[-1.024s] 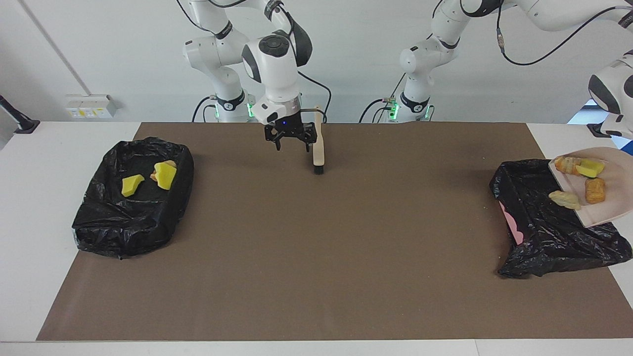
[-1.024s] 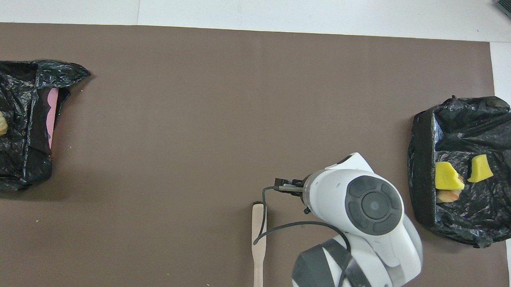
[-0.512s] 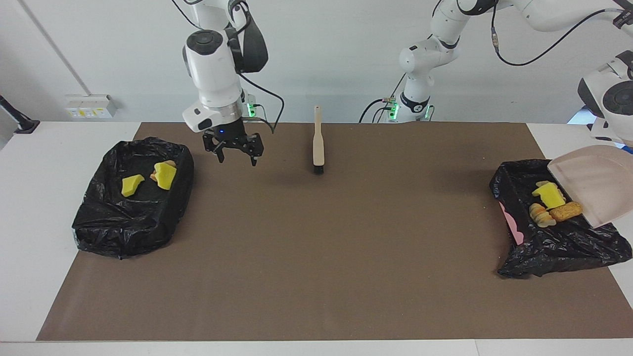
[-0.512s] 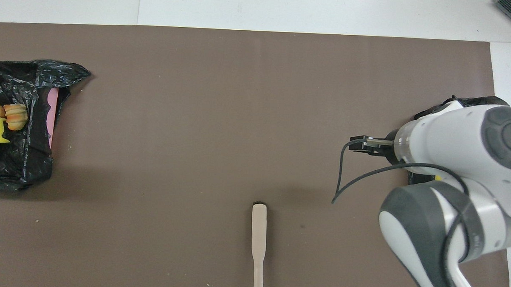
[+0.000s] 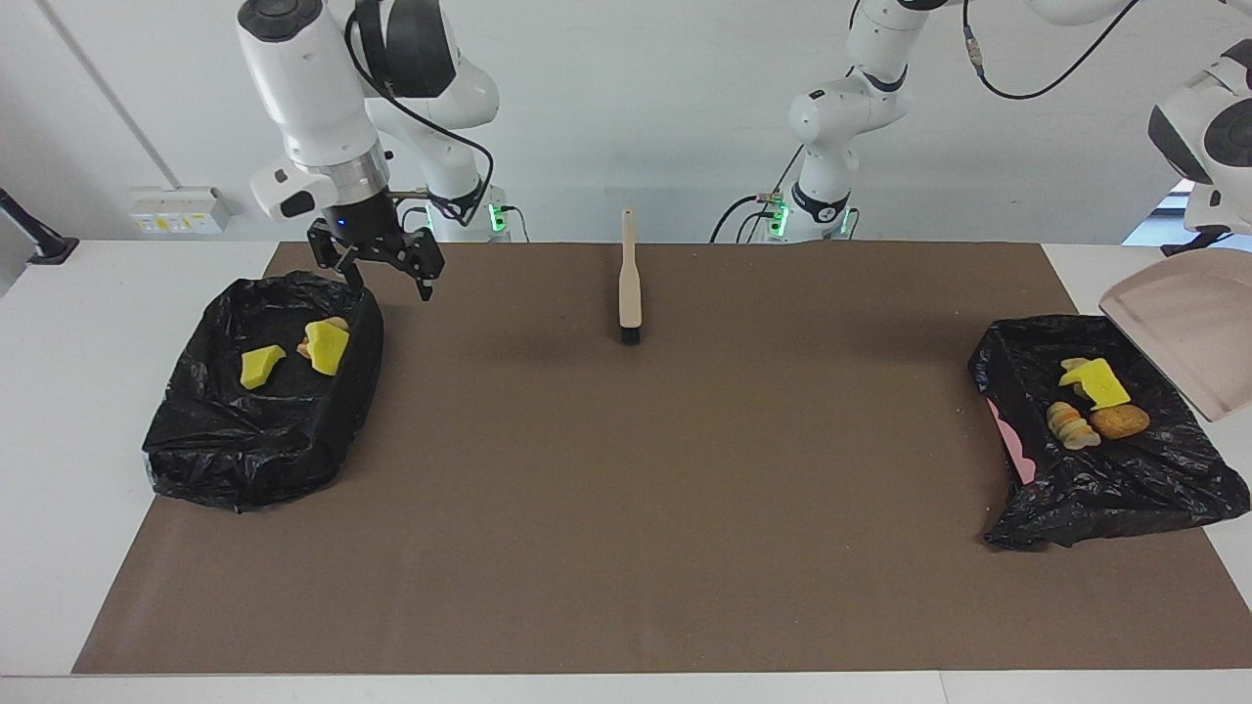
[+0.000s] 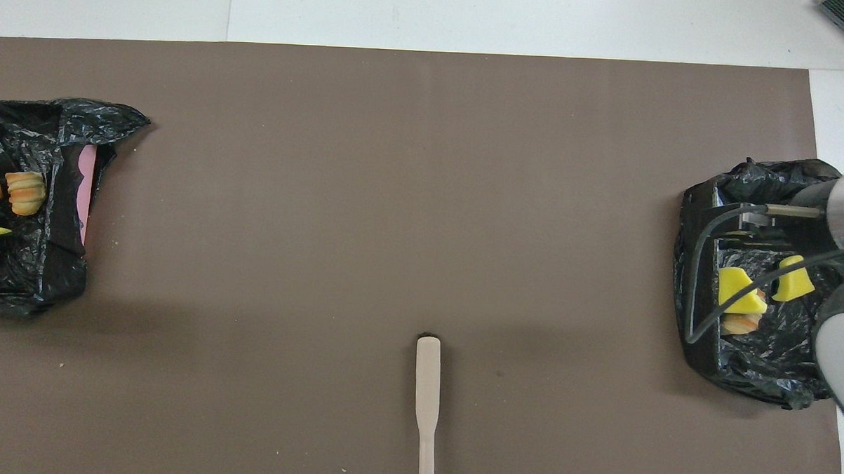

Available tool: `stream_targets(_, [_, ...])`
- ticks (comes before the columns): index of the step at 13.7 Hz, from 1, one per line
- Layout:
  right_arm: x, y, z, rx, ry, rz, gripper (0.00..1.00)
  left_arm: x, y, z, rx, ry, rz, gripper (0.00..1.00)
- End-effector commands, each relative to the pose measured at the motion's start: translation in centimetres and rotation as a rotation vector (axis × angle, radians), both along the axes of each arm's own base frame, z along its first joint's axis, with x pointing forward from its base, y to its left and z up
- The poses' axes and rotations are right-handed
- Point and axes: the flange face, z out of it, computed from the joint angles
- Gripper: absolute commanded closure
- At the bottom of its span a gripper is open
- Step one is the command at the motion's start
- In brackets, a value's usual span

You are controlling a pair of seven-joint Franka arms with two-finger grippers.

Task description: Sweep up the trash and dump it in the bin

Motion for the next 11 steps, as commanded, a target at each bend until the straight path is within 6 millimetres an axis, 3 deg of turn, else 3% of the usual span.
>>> stream_targets(1, [-0.8,-1.9,4.5,-0.020,-0.011,0.028,0.00,-0.9,-1.8,-1.9,-0.158,-0.042,0.068,1.00])
stream_targets(3, [-1.4,-4.0,6.2,-0.023,0.011,0.096,0.00,-1.6,-3.5,-3.5,-0.267,-0.078,0.120,1.00])
stream_targets(5, [-1.2,-5.9,6.9,-0.013,0.025,0.098,0.00,-1.9,-7.4,-5.3,-0.356,-0.122,0.180,1.00])
stream_targets(9, [-1.8,-6.1,6.3,-0.003,0.028,0.085,0.00,-2.0,-18.1,-8.0,-0.438,-0.214,0.381,1.00])
stream_targets(11, [-3.6,-6.0,5.3,0.006,0.049,0.087,0.00,-2.1,-24.2,-9.4,-0.456,-0.282,0.500,1.00])
